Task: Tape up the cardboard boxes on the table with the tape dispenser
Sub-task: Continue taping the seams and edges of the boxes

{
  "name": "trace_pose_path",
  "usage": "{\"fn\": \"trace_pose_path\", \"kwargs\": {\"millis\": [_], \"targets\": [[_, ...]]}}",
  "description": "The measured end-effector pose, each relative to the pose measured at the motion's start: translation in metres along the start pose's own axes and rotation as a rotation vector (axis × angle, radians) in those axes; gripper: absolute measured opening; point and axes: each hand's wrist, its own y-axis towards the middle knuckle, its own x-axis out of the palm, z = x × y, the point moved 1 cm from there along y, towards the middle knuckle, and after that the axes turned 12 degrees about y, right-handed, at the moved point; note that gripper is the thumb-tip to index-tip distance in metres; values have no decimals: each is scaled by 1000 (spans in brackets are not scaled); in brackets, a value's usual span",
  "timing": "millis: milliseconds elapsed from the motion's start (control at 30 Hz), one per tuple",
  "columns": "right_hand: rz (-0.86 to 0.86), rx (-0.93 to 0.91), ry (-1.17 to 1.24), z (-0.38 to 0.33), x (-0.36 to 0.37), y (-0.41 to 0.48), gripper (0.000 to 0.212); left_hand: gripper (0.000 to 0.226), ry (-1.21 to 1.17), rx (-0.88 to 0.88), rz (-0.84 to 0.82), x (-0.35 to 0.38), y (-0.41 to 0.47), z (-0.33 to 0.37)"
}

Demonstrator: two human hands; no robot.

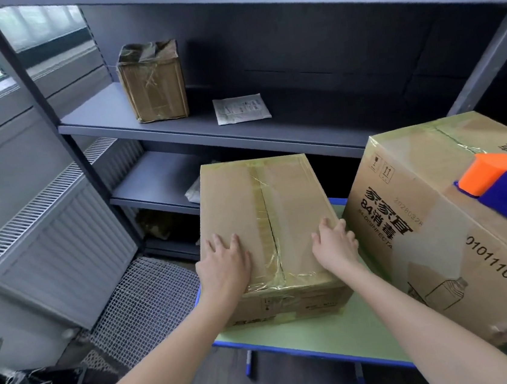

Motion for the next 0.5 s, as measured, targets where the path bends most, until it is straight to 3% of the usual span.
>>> {"fn": "trace_pose_path", "kwargs": {"millis": [300, 400, 500], "targets": [[-39, -86, -80, -8, -10, 38, 53, 31, 75, 128, -3, -11, -42, 16], [-54, -89, -133, -26, -1, 28, 61, 28, 54, 88, 3, -22, -20, -6], [-107, -241, -150, -53, 19, 4, 66, 28, 51, 60, 67, -24, 21, -32]]}}
